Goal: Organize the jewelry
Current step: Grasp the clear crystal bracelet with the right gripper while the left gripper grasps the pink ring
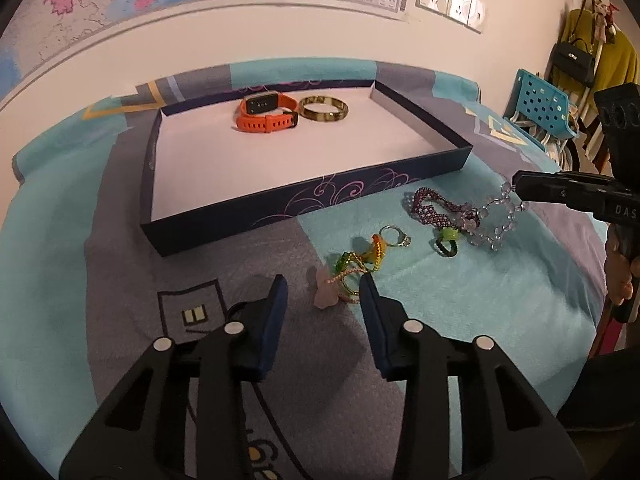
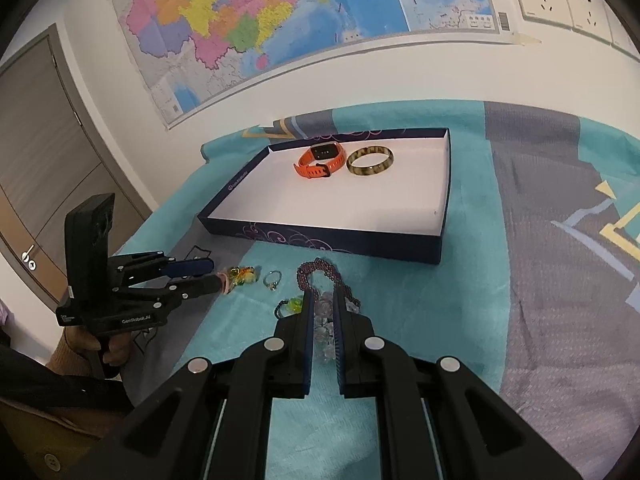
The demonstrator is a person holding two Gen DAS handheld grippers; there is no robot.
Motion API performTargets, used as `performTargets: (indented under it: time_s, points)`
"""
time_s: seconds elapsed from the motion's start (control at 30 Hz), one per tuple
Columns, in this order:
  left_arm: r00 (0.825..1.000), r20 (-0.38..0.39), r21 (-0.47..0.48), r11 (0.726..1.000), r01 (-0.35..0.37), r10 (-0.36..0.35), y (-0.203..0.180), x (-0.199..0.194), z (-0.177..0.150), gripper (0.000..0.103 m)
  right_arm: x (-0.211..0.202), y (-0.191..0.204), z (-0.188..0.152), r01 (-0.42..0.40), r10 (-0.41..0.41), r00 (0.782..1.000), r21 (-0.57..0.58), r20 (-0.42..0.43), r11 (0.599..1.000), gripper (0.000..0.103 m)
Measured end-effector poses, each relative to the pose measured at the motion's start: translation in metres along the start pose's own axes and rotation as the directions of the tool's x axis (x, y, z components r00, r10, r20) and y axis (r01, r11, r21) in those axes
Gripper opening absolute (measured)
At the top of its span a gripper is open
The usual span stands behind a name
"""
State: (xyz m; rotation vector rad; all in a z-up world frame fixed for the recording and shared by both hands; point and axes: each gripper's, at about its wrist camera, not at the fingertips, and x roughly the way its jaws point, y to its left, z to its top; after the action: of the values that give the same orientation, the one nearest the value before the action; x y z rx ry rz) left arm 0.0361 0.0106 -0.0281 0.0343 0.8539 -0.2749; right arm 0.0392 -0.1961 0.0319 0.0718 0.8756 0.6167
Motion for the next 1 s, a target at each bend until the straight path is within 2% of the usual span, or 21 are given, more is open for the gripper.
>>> performTargets:
  time_s: [0.03, 0.07, 0.13, 0.2, 0.43, 1.0]
  points:
    - [1.0, -0.017, -0.002, 1.0, 0.004, -0.004, 0.001, 0.004, 0.001, 0.025, 0.0, 0.0, 0.0, -0.001, 0.001, 1.0, 0.003, 0.002, 1.0, 0.008]
    - [1.0, -0.027, -0.005, 1.0, 0.002, -0.002, 0.001, 0.006, 0.001, 0.024, 0.0, -0.001, -0.001, -0.002, 0.002, 1.0, 0.007, 0.002, 1.0, 0.008]
    - [1.0, -0.023, -0.009, 1.0, 0.008, -0.008, 0.001, 0.006, 0.002, 0.014, 0.0, -0.001, 0.0, -0.003, 0.003, 1.0, 0.01, 0.003, 1.0, 0.008]
    - [1.0, -0.022, -0.006, 1.0, 0.006, -0.006, 0.001, 0.006, 0.001, 0.012, 0.0, -0.001, 0.0, -0.002, 0.002, 1.0, 0.01, 0.002, 1.0, 0.008]
    - [1.0, -0.007, -0.022, 1.0, 0.021, -0.021, 0.0, -0.002, -0.002, 0.011, -0.004, 0.003, 0.005, -0.006, 0.006, 1.0, -0.005, 0.017, 1.0, 0.008]
    - [0.994, 0.101, -0.019, 0.999, 0.044, -0.042, -0.001, -0.043, 0.015, 0.011, -0.017, 0.021, 0.035, -0.022, 0.028, 0.996, -0.073, 0.083, 0.997, 0.008]
